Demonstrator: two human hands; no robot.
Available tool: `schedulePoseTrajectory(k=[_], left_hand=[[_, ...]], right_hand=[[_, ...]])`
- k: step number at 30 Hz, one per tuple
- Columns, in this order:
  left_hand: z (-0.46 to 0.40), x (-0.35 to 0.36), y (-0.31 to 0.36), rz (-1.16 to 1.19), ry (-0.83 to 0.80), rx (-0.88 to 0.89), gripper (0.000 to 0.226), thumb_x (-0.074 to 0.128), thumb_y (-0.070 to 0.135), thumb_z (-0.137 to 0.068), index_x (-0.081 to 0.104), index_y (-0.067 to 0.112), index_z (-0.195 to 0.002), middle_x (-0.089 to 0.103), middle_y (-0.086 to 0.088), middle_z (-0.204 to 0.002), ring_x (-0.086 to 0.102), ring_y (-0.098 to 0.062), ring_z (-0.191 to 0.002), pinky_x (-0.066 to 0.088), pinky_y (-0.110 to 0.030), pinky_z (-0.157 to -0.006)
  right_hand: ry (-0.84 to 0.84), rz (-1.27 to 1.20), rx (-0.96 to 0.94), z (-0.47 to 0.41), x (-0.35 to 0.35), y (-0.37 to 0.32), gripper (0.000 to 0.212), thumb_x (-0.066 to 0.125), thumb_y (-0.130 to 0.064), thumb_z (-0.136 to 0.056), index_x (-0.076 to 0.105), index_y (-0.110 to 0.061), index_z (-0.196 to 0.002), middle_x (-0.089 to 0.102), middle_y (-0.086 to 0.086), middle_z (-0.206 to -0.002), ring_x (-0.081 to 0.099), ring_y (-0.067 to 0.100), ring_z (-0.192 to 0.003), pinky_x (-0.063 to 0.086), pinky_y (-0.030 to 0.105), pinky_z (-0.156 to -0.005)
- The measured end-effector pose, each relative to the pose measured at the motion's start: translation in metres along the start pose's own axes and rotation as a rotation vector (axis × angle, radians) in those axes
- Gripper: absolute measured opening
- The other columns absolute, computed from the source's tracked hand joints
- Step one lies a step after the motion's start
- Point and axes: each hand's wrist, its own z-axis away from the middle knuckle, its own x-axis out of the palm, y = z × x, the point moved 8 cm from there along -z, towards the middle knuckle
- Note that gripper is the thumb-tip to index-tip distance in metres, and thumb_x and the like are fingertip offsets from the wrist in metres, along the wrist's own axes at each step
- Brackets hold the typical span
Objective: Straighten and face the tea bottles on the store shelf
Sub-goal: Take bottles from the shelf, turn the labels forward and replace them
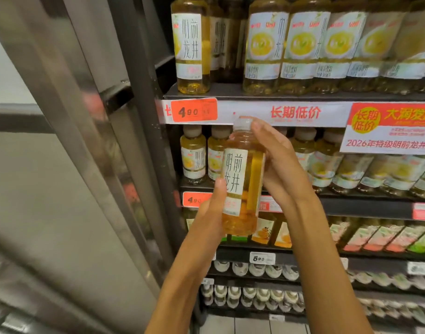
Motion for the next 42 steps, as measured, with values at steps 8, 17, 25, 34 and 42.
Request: schedulePoseTrajectory(k=[8,17,25,34,42], left_hand=[[0.009,0.01,-0.03,0.024,-0.043,-0.186,0.074,0.029,0.066,-0.081,0.053,0.019,-0.133,0.073,-0.01,-0.099,0.072,-0.025,-0.085,0.056,-0.029,-0.068],[0.005,0.007,-0.033,-0.055,0.103,-0.169,0.073,0.03,0.081,-0.064,0.066,0.035,-0.108,0.073,-0.003,-0.106,0.069,-0.021,-0.1,0.048,-0.046,-0.098],[0.006,0.03,-0.049,0.434,-0.255,-0.304,0.074,0.022,0.063,-0.095,0.069,0.007,-0.103,0.069,-0.014,-0.083,0.067,-0.023,-0.069,0.055,-0.031,-0.059],[-0.006,0.005,-0.035,-0.007,0.034,-0.046,0.058,0.031,0.08,-0.075,0.062,0.05,-0.114,0.068,0.014,-0.117,0.063,-0.005,-0.11,0.046,-0.037,-0.1],[-0.001,0.029,-0.05,0.442,-0.247,-0.253,0.072,0.028,0.065,-0.094,0.067,0.005,-0.097,0.067,-0.014,-0.081,0.065,-0.024,-0.064,0.053,-0.031,-0.057]], right_hand=[[0.087,-0.324,0.157,0.033,-0.018,0.039,0.044,0.052,-0.041,-0.086,0.058,-0.012,-0.118,0.071,0.008,-0.09,0.069,0.022,-0.089,0.056,0.036,-0.08],[0.144,0.079,0.065,0.038,-0.025,0.021,0.047,0.055,-0.045,-0.084,0.059,-0.016,-0.12,0.073,0.004,-0.095,0.069,0.019,-0.092,0.056,0.028,-0.074],[0.004,-0.164,0.086,0.038,-0.011,0.016,0.041,0.051,-0.034,-0.089,0.056,-0.011,-0.121,0.069,0.011,-0.097,0.067,0.026,-0.096,0.055,0.037,-0.088],[0.137,0.194,-0.049,0.039,-0.018,-0.002,0.034,0.058,-0.037,-0.088,0.061,-0.02,-0.117,0.072,0.006,-0.105,0.067,0.02,-0.104,0.054,0.037,-0.088],[-0.043,-0.007,0.008,0.04,-0.003,-0.002,0.033,0.045,-0.027,-0.095,0.058,-0.015,-0.124,0.068,0.011,-0.118,0.067,0.022,-0.105,0.056,0.032,-0.084]])
